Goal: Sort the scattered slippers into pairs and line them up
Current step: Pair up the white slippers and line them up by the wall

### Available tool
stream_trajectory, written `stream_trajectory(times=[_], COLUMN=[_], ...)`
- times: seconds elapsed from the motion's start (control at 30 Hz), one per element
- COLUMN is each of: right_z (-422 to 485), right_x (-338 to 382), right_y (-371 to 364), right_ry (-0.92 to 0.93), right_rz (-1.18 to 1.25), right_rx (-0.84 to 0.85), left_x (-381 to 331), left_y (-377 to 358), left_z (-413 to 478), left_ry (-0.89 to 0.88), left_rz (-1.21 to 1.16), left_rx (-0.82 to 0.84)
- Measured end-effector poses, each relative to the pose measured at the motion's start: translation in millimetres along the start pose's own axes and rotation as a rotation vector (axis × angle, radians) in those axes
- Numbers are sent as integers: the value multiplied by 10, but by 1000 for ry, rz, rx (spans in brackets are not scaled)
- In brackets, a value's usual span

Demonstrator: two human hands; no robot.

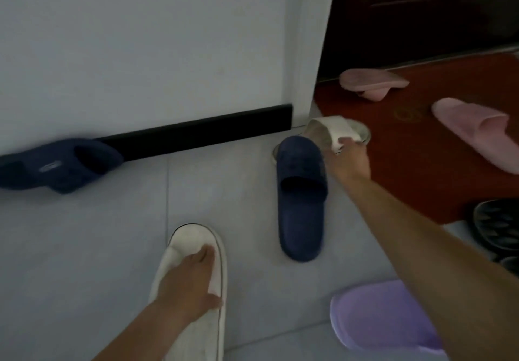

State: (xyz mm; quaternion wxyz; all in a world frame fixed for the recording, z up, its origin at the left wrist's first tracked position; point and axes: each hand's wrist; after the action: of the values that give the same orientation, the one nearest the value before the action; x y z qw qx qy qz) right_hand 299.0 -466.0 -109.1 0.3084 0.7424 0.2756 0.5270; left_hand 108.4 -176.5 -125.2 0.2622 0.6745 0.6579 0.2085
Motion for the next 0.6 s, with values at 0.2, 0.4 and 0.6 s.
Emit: stream_trajectory(times=[0.2, 0.4, 0.6], right_z=[633, 742, 536], right_x=[28, -159, -161], right_y=[-77, -98, -19], right_ry=[-65, -125, -145], right_rz=[-106, -186, -109], right_rx=[108, 162, 90], left_x=[-60, -77, -68], left_y=[20, 55, 17], left_z=[-3, -22, -39], left_ry=[33, 32, 32], left_rz=[13, 16, 25], left_rx=[-39, -40, -36])
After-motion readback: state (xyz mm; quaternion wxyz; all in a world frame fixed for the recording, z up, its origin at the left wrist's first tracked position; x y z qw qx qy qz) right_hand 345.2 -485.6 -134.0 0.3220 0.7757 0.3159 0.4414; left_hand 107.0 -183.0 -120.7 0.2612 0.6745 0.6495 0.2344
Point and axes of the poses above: each hand's wrist, its own z-axis towards the middle knuckle, its own y-axis out of the back of the hand, x = y × z, and after that the axes turned 15 degrees about x, right-handed
